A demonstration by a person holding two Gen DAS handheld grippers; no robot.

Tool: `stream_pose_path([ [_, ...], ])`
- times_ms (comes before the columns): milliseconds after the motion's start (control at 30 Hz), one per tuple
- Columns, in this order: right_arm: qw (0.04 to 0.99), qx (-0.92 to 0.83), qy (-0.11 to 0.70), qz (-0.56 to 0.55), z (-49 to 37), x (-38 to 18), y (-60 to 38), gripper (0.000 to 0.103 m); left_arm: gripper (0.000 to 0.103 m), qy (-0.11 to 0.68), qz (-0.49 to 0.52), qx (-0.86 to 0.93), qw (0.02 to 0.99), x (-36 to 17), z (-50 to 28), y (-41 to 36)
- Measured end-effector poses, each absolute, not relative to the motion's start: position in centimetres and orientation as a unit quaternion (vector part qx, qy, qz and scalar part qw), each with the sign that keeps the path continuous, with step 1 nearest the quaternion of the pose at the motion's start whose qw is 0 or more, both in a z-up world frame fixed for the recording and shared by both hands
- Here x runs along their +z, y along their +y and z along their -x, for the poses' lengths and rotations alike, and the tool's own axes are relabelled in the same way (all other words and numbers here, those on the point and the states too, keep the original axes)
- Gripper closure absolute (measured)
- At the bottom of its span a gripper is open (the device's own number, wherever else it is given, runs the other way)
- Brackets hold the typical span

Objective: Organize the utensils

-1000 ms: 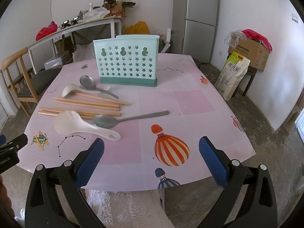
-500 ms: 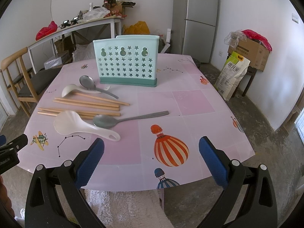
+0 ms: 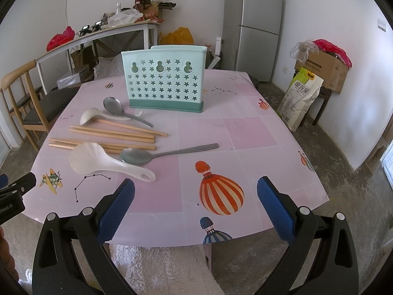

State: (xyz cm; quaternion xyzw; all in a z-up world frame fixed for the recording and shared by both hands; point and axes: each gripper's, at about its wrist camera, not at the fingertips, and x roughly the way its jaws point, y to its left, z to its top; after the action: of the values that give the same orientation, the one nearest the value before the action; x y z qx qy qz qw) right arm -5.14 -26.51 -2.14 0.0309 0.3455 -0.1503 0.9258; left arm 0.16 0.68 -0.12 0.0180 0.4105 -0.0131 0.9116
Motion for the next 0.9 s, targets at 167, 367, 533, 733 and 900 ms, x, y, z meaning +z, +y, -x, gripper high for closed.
stream_pose_path([
  [167, 0.926, -0.151, 0.346, -0.031, 5.1, -2.2, -26.5, 0.006, 0.009, 0.411, -0.016, -0.014, 0.911, -0.1, -0.2, 0.6],
  [367, 0.926, -0.151, 0.346, -0.03, 5.1, -2.2, -26.5, 0.006, 0.009, 0.412, -0.015, -0.014, 0.911, -0.1, -0.2, 0.5],
  [533, 0.925, -0.152, 0.346, -0.03, 5.1, -2.2, -26.5, 0.006, 0.009, 0.413, -0.013, -0.014, 0.91, -0.2, -0.3, 0.6],
  [733, 0.924, -0.151, 0.349, -0.032, 5.1, -2.2, -26.6, 0.006, 0.009, 0.416, -0.011, -0.017, 0.909, -0.5, -0.4, 0.8],
  [900, 0.922, -0.151, 0.355, -0.031, 4.6, -3.1, -27.0, 0.006, 0.009, 0.425, -0.011, -0.027, 0.905, -0.9, -1.0, 0.5],
])
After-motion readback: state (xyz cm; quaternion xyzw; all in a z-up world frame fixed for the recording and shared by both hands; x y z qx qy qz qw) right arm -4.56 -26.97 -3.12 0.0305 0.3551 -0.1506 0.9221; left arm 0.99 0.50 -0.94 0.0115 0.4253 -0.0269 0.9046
